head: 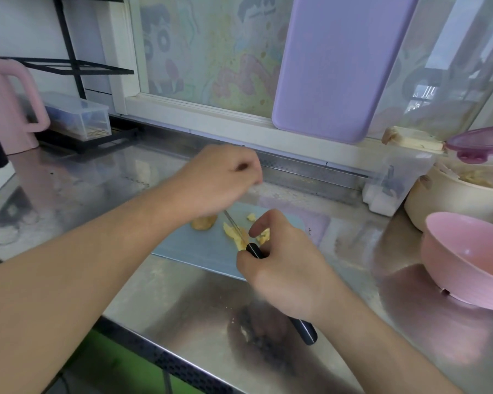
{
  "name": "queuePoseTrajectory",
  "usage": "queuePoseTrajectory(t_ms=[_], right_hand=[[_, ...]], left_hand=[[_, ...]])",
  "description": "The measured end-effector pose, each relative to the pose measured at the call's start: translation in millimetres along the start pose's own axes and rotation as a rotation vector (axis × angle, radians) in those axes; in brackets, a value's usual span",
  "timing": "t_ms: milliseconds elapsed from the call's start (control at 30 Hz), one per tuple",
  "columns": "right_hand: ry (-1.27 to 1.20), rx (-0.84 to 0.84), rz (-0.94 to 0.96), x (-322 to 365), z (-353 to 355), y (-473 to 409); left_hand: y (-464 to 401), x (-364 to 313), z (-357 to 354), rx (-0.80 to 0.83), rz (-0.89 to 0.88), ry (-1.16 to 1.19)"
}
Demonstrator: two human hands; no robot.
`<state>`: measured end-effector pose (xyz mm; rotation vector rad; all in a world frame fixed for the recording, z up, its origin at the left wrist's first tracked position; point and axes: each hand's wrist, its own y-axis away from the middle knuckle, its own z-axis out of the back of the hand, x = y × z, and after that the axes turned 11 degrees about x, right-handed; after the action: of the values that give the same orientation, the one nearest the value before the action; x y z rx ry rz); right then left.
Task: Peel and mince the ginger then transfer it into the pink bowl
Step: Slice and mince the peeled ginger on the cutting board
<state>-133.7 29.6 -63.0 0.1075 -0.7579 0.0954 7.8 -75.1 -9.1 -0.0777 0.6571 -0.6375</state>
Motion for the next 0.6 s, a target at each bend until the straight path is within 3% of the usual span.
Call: queuePoseTrajectory(t_ms=[133, 200, 267, 367, 467, 600], right_hand=[[-0.191, -0.057, 0.01, -1.6, 7.8, -2.9], [-0.291, -0.079, -0.006, -3.2, 13.2, -4.4], [-0.35, -0.103, -0.028, -5.5, 17.9, -6.1], [-0.411, -0.172, -0.06, -10.1, 23.2, -9.3], [-0.43, -0.204, -0.078, -13.0, 28.5, -10.9], [-0.439, -0.204, -0.071, -13.7, 30.2, -11.3]], left_hand=[[10.3, -3.4, 10.5, -0.413, -0.116, 0.448], [18.2, -1.8, 13.6, -0.489, -0.12, 0.605], [24.1, 6.2, 7.1, -0.431, -0.066, 0.623], [26.9, 31.9, -18.8, -0.123, 0.098, 0.328], [29.5, 57.8, -39.2, 0.167, 0.043, -0.286], [27.5, 61.4, -43.5, 0.255, 0.014, -0.477]])
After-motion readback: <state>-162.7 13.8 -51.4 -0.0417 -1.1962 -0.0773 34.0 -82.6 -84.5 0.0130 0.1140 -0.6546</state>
